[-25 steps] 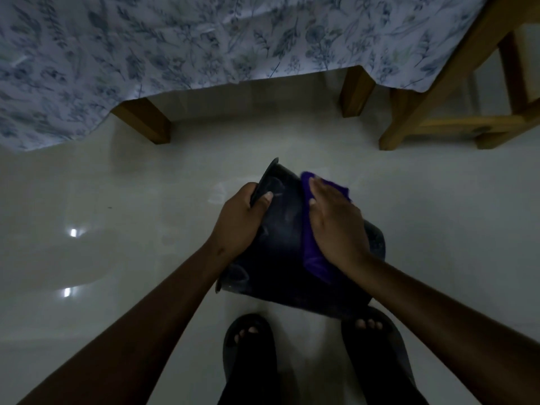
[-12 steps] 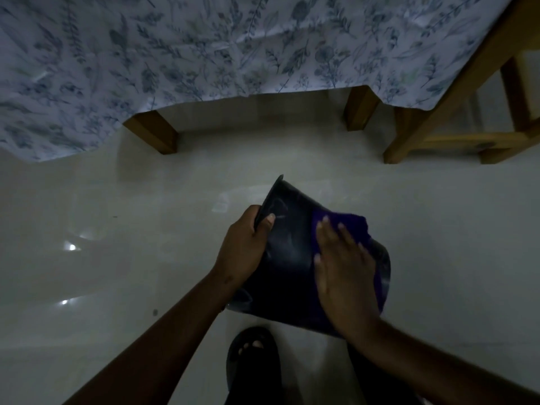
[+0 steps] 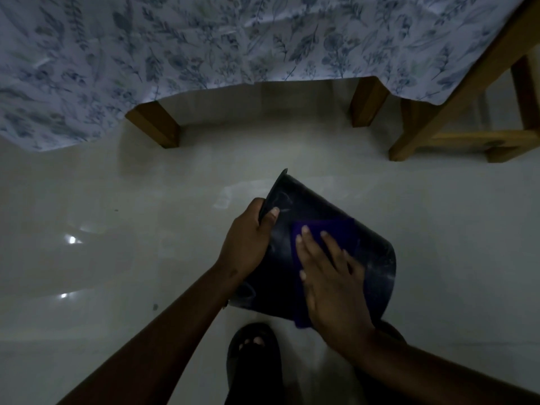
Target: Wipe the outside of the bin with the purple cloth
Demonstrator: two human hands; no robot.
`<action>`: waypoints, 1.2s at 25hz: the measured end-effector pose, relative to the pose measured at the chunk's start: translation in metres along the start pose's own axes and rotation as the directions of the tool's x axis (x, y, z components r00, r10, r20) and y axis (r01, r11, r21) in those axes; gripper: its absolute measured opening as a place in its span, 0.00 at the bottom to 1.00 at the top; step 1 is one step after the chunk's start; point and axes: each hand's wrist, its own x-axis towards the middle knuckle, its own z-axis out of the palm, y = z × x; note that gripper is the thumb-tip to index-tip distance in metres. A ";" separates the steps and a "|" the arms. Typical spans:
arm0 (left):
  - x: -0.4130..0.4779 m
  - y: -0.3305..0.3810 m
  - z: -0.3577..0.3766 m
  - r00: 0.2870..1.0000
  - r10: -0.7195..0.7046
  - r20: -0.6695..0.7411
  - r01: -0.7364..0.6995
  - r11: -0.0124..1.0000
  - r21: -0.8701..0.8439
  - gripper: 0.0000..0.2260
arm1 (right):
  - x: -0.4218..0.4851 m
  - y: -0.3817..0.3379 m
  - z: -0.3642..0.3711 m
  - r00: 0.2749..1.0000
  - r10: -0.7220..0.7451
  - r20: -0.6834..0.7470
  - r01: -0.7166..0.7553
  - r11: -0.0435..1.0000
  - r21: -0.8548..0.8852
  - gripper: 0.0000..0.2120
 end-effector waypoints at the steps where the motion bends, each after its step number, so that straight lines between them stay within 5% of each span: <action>1: 0.001 0.001 0.000 1.000 -0.004 0.004 0.005 1.000 -0.009 0.08 | 0.014 0.002 0.001 0.999 -0.040 0.008 0.040 0.999 -0.004 0.25; 7: -0.002 0.003 -0.002 1.000 0.019 -0.008 -0.019 1.000 0.016 0.08 | 0.078 0.051 -0.014 0.922 0.387 0.002 -0.379 0.903 0.201 0.21; 12: -0.005 -0.004 0.002 1.000 0.001 -0.014 -0.001 1.000 0.016 0.08 | 0.021 0.003 0.001 1.000 0.029 -0.009 -0.028 0.998 0.052 0.25; 18: -0.001 0.003 0.001 1.000 0.011 -0.016 -0.011 1.000 0.008 0.07 | 0.094 0.048 -0.016 0.934 0.353 0.058 -0.357 0.905 0.233 0.16; 21: 0.004 0.000 0.003 1.000 -0.002 -0.022 0.003 1.000 0.028 0.08 | 0.022 0.011 -0.008 0.984 0.180 -0.008 -0.179 0.982 0.053 0.23; 24: 0.005 0.003 0.005 1.000 -0.008 -0.009 0.008 1.000 0.022 0.08 | 0.046 0.007 -0.003 1.000 0.003 -0.027 -0.002 1.000 0.028 0.24; 27: 0.012 0.009 0.002 1.000 -0.012 0.012 0.011 0.999 0.042 0.07 | 0.095 0.041 -0.014 0.972 0.235 -0.007 -0.229 0.953 0.198 0.20; 30: 0.016 0.007 0.004 1.000 -0.024 0.006 0.023 0.998 0.060 0.09 | 0.051 0.048 -0.013 0.950 0.304 -0.071 -0.298 0.950 0.089 0.22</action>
